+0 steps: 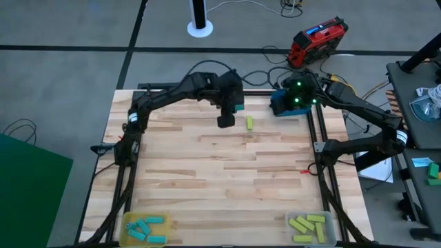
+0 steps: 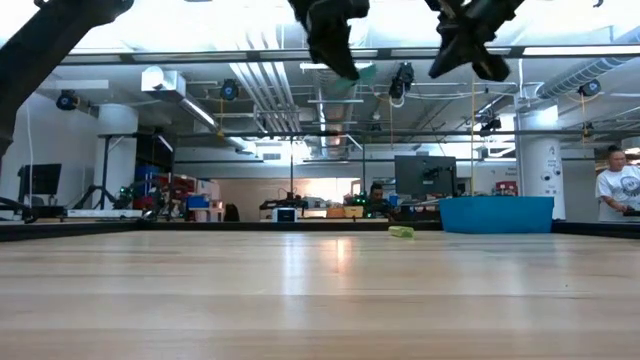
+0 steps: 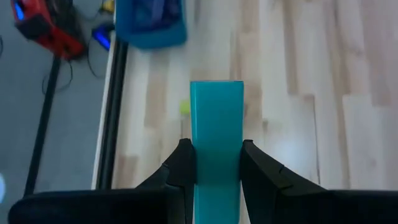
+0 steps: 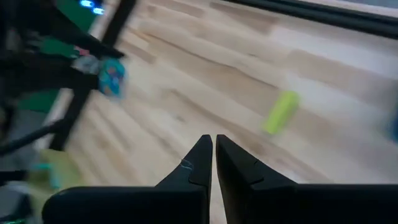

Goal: Sort blocks
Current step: Put the light blue block into the yellow bin

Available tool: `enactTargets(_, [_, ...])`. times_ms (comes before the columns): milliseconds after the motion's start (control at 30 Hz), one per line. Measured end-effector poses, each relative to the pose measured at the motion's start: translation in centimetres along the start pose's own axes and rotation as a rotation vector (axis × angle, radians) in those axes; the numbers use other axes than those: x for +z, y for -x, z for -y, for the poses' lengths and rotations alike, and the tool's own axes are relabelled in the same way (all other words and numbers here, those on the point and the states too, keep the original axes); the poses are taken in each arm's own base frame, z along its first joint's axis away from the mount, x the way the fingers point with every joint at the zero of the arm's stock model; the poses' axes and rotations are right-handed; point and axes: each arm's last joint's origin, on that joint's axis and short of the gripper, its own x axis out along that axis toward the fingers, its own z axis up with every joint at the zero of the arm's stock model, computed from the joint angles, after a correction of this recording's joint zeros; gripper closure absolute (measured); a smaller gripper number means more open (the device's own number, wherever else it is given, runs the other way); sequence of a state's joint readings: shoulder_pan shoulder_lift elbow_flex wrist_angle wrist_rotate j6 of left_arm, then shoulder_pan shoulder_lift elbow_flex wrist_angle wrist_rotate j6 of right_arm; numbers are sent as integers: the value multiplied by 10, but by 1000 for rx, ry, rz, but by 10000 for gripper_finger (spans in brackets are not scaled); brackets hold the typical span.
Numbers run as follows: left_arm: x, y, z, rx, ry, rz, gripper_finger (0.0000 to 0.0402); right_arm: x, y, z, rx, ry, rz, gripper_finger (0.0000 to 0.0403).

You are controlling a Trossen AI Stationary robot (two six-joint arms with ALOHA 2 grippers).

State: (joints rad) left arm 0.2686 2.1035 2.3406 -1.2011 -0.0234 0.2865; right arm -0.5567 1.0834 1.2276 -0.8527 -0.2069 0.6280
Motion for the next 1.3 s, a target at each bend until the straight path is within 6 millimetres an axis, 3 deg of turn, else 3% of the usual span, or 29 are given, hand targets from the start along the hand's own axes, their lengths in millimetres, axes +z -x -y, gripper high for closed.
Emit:
enactTargets(233, [12,1,21,10,-73,66,330,9,-15,-25,203,3,41,368])
enactTargets(467, [14,3,24,190,-102,24,330,10,-21,-31,241,-58,21,286])
enactTargets(767, [18,4,22,209,-97,66,330,17,-36,-45,320,-16,79,199])
enactTargets(1300, [16,7,23,172,-54,56,330,13,-32,-40,269,-13,62,188])
